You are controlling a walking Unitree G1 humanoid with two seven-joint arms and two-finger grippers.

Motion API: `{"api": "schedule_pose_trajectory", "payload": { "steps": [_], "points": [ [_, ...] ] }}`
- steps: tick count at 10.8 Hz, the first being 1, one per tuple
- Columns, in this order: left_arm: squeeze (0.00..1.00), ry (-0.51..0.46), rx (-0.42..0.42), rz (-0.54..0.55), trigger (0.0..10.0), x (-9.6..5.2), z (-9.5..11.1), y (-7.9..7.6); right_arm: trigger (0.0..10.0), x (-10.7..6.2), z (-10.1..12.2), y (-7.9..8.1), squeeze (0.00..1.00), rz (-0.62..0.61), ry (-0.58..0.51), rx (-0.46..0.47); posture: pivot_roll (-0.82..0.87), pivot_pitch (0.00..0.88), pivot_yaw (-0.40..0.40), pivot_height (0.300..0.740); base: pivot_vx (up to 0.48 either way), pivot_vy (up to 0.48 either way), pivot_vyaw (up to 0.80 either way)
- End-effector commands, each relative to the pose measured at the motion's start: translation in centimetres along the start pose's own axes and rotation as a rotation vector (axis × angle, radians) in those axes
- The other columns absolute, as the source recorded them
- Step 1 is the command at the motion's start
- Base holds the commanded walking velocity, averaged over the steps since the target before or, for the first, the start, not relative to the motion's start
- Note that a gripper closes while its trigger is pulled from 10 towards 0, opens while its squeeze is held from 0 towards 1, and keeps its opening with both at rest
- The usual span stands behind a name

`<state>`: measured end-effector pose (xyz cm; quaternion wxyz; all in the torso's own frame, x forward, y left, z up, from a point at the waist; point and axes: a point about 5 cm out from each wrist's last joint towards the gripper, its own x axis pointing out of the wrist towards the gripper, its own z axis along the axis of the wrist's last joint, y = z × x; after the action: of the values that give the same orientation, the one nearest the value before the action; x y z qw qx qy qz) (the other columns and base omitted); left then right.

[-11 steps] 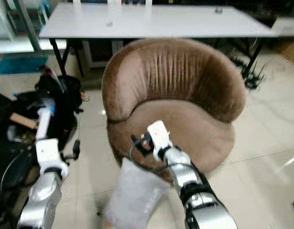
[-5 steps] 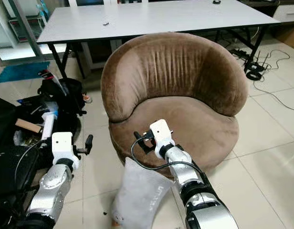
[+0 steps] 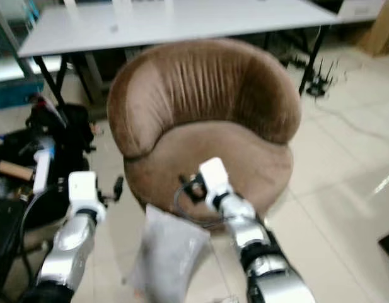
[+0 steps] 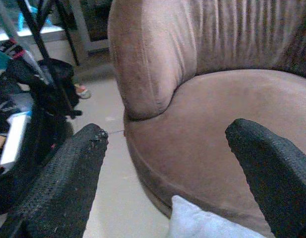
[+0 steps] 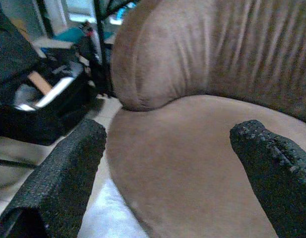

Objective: Move the pillow to the sofa from floor

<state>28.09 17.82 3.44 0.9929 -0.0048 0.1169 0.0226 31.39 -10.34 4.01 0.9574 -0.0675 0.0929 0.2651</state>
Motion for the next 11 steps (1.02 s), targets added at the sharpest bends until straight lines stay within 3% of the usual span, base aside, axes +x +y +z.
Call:
{"api": "schedule_pose_trajectory", "payload": {
  "steps": [1,4,5,7,11],
  "points": [
    [0.0,0.006,0.002,0.002,10.0,-0.03,-0.22,0.12,10.0,-0.05,-0.1,-0.05,0.0,-0.002,0.011,-0.003,-0.11,0.0,0.075,0.74,0.0,0.0,0.0],
    [0.0,0.01,0.021,-0.007,10.0,-0.11,-0.38,0.03,10.0,-0.14,-0.47,0.1,0.0,0.008,0.033,0.003,-0.1,0.0,0.069,0.74,0.0,0.0,0.0],
    [0.0,0.017,0.039,-0.013,10.0,-0.15,-0.47,-0.01,10.0,-0.18,-0.53,0.14,0.0,0.01,0.033,0.004,-0.1,0.0,0.068,0.74,0.0,-0.431,0.0],
    [0.0,-0.011,-0.008,0.028,10.0,-0.21,-0.2,0.4,10.0,-0.27,-0.74,0.23,0.0,0.01,0.042,0.006,-0.1,0.0,0.066,0.74,0.0,-0.216,0.0],
    [0.0,-0.006,0.002,0.03,10.0,-0.36,-0.42,0.32,10.0,-0.37,-0.94,0.17,0.0,0.003,0.055,0.005,-0.1,0.0,0.063,0.74,0.0,0.0,0.0]
  ]
}}
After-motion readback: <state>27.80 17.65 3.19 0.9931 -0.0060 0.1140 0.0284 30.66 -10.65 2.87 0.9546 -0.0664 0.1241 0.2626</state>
